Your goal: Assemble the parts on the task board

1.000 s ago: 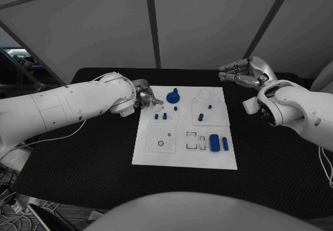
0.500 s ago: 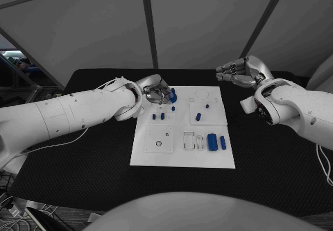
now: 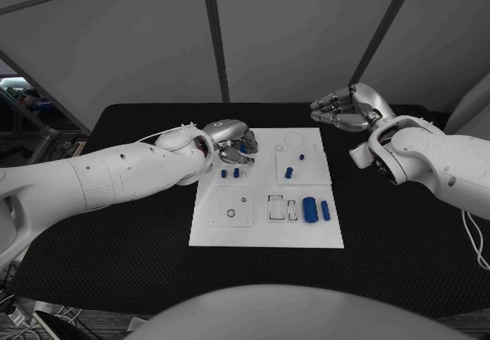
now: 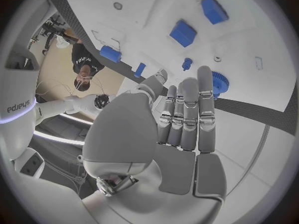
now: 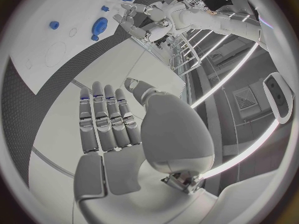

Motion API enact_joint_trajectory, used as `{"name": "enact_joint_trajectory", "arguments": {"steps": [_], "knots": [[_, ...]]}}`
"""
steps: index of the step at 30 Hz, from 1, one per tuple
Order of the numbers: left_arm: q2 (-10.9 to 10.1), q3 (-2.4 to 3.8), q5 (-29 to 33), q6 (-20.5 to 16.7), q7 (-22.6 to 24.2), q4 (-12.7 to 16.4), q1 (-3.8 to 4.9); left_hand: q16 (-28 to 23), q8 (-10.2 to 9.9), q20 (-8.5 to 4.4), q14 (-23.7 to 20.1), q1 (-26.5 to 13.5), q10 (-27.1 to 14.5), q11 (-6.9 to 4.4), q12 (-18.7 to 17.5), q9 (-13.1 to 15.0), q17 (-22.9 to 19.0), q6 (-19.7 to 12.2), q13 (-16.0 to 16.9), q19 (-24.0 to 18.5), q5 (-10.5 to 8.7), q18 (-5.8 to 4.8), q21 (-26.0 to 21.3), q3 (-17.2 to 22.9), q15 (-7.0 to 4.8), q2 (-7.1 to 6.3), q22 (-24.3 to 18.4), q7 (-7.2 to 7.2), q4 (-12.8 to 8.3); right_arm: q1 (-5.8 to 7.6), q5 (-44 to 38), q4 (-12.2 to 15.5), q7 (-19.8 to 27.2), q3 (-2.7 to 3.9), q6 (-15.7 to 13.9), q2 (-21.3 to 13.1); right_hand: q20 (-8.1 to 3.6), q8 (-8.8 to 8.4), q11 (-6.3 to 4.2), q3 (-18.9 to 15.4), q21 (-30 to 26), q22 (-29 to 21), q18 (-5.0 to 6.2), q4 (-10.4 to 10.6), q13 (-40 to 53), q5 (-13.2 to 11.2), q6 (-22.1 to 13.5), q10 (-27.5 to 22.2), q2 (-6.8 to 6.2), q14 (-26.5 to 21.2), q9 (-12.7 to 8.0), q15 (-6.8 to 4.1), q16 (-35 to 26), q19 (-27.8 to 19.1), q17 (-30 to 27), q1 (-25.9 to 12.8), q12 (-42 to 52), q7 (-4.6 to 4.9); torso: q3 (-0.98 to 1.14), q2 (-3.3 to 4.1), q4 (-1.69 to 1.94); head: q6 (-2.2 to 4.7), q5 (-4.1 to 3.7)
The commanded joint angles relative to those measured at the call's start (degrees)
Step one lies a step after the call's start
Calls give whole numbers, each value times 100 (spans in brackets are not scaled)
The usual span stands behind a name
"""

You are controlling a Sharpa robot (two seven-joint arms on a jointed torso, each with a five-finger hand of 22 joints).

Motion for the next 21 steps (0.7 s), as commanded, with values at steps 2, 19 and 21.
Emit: {"name": "enact_joint_trajectory", "arguments": {"steps": [2,19,21], "knots": [[50,0,-749,-137,-108,-107,4,366,-23,14,42,-49,-101,29,10,-68,241,54,-18,23,-31,-109,130,-44,8,16,139,-26,-44,8,-222,18,43,4,27,4,-2,-26,9,14,-39,2,41,-15,-8,-10,-5,-39,-39,-5,-10,2,14,37,-9,24,-4,51,-2,1,2,13,-23],[257,3,-866,91,-271,-282,4,1223,42,13,369,-50,-152,15,333,-196,965,201,49,34,-17,-101,487,-2,-10,135,516,-37,-81,7,-234,9,39,4,35,30,1,-34,18,17,-45,1,40,-12,-7,-2,-13,-48,-41,-10,-13,6,12,35,-13,18,-6,65,0,-3,12,12,-21],[302,3,-867,137,-275,-326,4,1272,45,10,393,-54,-145,9,351,-204,1011,210,51,37,-18,-100,512,5,-13,136,542,-38,-84,6,-235,7,41,4,34,37,1,-34,18,17,-45,1,40,-12,-7,-2,-13,-48,-41,-10,-13,6,12,35,-13,18,-6,65,1,-4,12,16,-13]]}}
